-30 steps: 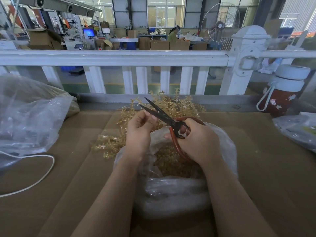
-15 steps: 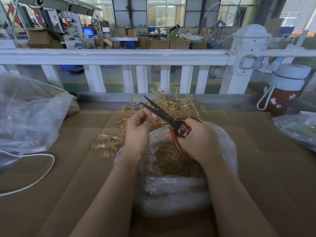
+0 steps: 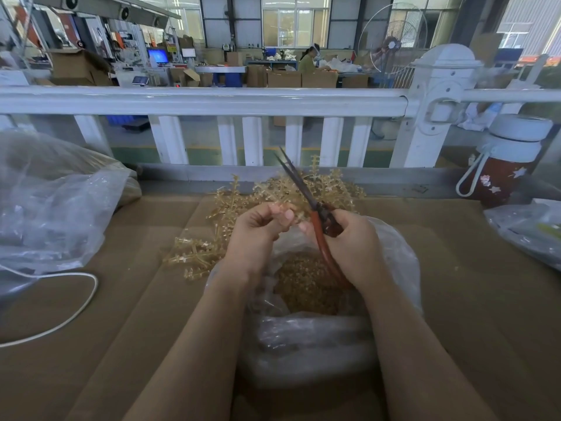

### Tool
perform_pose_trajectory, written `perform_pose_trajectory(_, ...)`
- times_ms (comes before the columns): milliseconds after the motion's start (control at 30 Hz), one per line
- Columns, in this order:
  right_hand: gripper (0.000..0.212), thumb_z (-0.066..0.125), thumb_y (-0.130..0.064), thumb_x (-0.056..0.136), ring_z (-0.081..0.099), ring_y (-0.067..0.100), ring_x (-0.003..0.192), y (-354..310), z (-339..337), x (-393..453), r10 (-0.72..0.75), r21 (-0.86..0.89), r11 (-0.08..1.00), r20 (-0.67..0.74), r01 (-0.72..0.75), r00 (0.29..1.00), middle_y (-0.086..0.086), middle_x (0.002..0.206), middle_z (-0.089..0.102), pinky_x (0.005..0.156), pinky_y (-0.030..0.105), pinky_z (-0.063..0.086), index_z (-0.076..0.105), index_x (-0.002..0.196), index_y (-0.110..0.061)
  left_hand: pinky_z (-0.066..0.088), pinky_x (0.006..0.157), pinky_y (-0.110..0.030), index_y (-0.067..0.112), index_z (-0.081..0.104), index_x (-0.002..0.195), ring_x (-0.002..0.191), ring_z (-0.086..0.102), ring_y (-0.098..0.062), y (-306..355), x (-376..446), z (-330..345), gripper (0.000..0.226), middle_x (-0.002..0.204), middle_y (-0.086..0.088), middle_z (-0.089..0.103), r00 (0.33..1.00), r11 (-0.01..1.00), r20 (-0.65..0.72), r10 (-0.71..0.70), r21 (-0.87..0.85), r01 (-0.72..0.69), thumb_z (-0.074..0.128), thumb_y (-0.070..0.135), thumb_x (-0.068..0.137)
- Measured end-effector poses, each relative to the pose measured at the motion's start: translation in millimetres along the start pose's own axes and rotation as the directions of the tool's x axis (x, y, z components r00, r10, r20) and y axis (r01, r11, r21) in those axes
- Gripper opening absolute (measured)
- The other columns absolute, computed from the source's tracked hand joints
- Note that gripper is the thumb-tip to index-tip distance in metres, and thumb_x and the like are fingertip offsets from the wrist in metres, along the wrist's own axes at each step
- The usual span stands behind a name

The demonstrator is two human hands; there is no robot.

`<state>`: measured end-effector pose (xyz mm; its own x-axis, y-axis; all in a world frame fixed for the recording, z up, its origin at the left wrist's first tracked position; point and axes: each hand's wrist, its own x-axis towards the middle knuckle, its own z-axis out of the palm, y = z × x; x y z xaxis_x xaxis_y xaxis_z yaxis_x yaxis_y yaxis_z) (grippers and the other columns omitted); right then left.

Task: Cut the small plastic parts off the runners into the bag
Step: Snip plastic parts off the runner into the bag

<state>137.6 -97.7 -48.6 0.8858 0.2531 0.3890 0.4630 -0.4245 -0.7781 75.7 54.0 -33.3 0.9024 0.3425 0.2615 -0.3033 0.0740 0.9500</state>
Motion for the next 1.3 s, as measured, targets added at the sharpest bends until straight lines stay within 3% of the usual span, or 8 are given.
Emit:
perform_pose_trajectory(167,0.011,0.082,-0.034,0.083,0.069,-0.002,0.072,-3.7,0.5,2.1,0.030,0.254,0.966,0.026,-0.035,0.999,-0.022,0.076,0.073,0.059,0.012,0.049,0.072,0.081,-0.032,0.046,0.057,-0.006,0.003,0.068,0.087,0.062,0.063,0.005,2.2,-2.4,1.0,0.010,0.066,0.011,0.070,0.994,0.997,0.103,0.046,0.053,-0.051,0.061,0.001,0.093)
perform_pose_trajectory(400,0.012,0.086,-0.030,0.077,0.071,0.007,0.072,-8.8,-1.1,0.4,0.012,0.345,0.938,0.023,-0.020,1.000,-0.010,0.078,0.076,0.064,0.019,0.057,0.075,0.083,-0.028,0.047,0.060,-0.011,0.006,0.068,0.078,0.061,0.062,0.002,-3.7,0.7,4.4,0.014,0.064,0.011,0.069,0.993,0.976,0.120,0.001,0.215,-0.027,0.065,0.002,0.091)
perform_pose_trajectory(600,0.017,0.084,-0.020,0.079,0.069,0.001,0.070,-8.0,0.4,1.6,0.016,0.293,0.956,0.014,-0.020,1.000,-0.016,0.075,0.074,0.060,0.011,0.051,0.071,0.078,-0.031,0.046,0.065,-0.011,0.011,0.069,0.077,0.065,0.062,0.002,-3.3,0.4,5.4,0.017,0.067,0.011,0.068,0.990,0.959,0.140,-0.012,0.281,-0.028,0.065,0.001,0.091)
perform_pose_trajectory(800,0.014,0.078,-0.019,0.086,0.067,0.003,0.069,-6.2,1.2,3.6,0.080,0.320,0.946,-0.057,-0.058,0.995,-0.010,0.079,0.074,0.063,0.013,0.050,0.070,0.077,-0.026,0.047,0.065,-0.012,0.005,0.067,0.083,0.065,0.060,0.003,-0.7,-1.1,3.8,0.013,0.066,0.013,0.066,0.996,0.980,0.093,-0.010,0.197,-0.008,0.062,0.001,0.094)
perform_pose_trajectory(1033,0.003,0.079,-0.025,0.086,0.072,0.009,0.075,-13.5,-2.5,-1.0,0.068,0.458,0.885,0.044,-0.081,0.997,-0.005,0.079,0.077,0.069,0.019,0.055,0.077,0.085,-0.023,0.045,0.057,-0.006,0.002,0.067,0.090,0.061,0.060,0.007,3.8,-4.0,3.3,0.009,0.063,0.014,0.068,0.998,0.995,0.058,0.018,0.095,-0.024,0.059,0.000,0.094)
perform_pose_trajectory(1200,0.012,0.081,-0.016,0.083,0.066,0.003,0.065,-14.1,-1.1,0.9,0.056,0.365,0.928,0.057,-0.073,0.997,-0.003,0.075,0.074,0.062,0.016,0.054,0.073,0.082,-0.025,0.045,0.057,-0.007,-0.009,0.065,0.099,0.059,0.061,0.006,2.8,-4.5,5.5,0.010,0.063,0.013,0.068,0.998,0.995,0.068,0.017,0.092,-0.023,0.058,-0.004,0.093)
perform_pose_trajectory(1300,0.015,0.081,-0.016,0.084,0.068,0.003,0.068,-12.3,-0.8,0.8,0.031,0.341,0.939,0.037,-0.042,0.999,-0.010,0.075,0.074,0.062,0.016,0.055,0.072,0.083,-0.028,0.045,0.053,-0.008,-0.008,0.065,0.096,0.057,0.061,0.003,4.2,-4.6,5.6,0.010,0.064,0.008,0.069,0.998,0.999,0.058,-0.017,0.034,0.015,0.061,0.000,0.092)
